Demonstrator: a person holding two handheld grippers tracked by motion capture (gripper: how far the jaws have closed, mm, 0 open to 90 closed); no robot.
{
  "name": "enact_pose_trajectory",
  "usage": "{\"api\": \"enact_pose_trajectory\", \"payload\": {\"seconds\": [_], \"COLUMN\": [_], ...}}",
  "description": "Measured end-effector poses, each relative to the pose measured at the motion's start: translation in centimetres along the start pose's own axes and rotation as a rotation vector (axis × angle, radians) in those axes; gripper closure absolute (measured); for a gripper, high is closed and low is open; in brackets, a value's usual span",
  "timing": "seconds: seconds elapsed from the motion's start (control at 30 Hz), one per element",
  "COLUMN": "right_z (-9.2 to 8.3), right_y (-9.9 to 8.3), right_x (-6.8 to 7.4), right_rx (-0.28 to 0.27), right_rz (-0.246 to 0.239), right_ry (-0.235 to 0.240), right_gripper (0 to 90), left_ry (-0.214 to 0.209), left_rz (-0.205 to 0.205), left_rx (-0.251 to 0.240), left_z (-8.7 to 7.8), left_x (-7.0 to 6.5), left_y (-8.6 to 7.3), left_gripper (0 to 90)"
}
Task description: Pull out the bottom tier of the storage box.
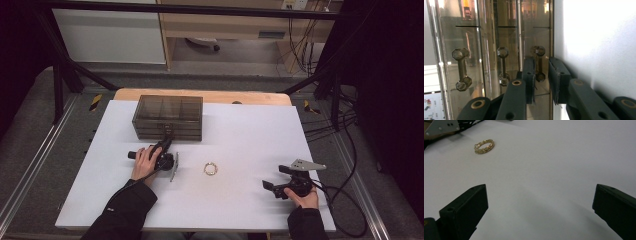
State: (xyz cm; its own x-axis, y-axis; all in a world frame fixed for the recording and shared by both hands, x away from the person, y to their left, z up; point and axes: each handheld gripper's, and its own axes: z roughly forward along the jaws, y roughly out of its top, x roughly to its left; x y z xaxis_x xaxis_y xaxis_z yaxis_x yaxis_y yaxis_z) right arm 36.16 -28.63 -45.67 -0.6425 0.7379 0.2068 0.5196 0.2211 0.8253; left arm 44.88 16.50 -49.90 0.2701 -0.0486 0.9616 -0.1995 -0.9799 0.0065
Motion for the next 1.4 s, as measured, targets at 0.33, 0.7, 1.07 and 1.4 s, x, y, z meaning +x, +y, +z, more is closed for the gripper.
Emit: {"api": "enact_pose_trajectory", "payload": {"seconds": [0.33,0.7,1.07,1.4], "right_z": [0.0,0.03,-0.01,-0.02], "right_y": [0.01,0.02,0.02,0.03], "right_x": [-0.01,-0.02,-0.01,-0.02], "right_rx": [0.0,-0.001,-0.001,-0.002], "right_rz": [0.0,-0.001,0.003,0.001], "right_ry": [0.0,0.001,0.001,0.002], "right_gripper": [0.7,0.8,0.8,0.7], "left_ry": [0.014,0.025,0.032,0.029], "left_rz": [0.022,0.037,0.049,0.052], "left_rx": [0.008,0.013,0.007,0.005], "left_z": [0.01,-0.09,-0.41,-0.71], "left_x": [-0.04,-0.07,-0.14,-0.25], "left_y": [0.1,0.17,0.11,0.16], "left_gripper": [78.8,80.1,80.7,80.7]}}
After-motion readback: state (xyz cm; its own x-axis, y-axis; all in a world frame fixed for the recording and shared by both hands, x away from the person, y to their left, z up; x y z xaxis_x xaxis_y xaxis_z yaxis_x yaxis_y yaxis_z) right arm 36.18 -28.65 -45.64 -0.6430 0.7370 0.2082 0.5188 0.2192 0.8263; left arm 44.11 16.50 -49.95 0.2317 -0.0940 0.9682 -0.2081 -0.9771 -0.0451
